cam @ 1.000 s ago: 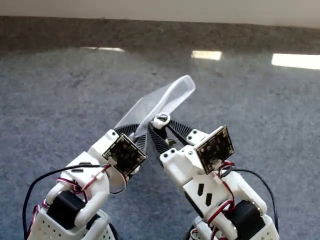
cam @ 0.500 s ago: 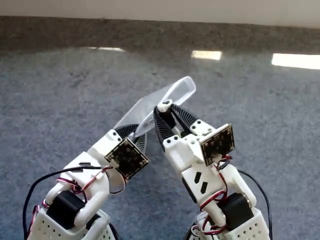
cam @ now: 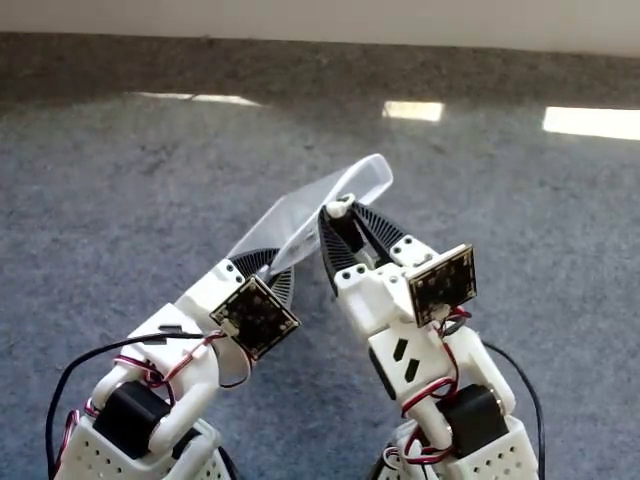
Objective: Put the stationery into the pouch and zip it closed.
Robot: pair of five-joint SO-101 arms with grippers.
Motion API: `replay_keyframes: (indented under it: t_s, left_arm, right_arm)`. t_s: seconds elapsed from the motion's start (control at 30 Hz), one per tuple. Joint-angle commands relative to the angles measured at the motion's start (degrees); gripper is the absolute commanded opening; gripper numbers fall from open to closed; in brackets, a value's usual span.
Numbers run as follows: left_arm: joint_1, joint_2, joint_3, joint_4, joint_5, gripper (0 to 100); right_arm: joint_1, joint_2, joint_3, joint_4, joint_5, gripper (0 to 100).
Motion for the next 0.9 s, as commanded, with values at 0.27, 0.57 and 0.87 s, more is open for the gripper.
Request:
replay_keyframes:
  t_s: [0.27, 0.57, 0.87]
  left_arm:
    - [-0.75, 0.48, -0.48, 1.32, -0.35, 0]
    - [-2.86, 0.48, -0.48, 1.32, -0.35, 0]
    - [-2.42, 0.4, -0.57, 1.05, -0.35, 0]
  right_arm:
    - [5.93, -0.22, -0.31, -7.34, -0.26, 0.5]
    - [6.02, -0.13, -0.22, -7.52, -0.18, 0.5]
    - [5.67, -0.4, -0.22, -7.34, -0.53, 0.5]
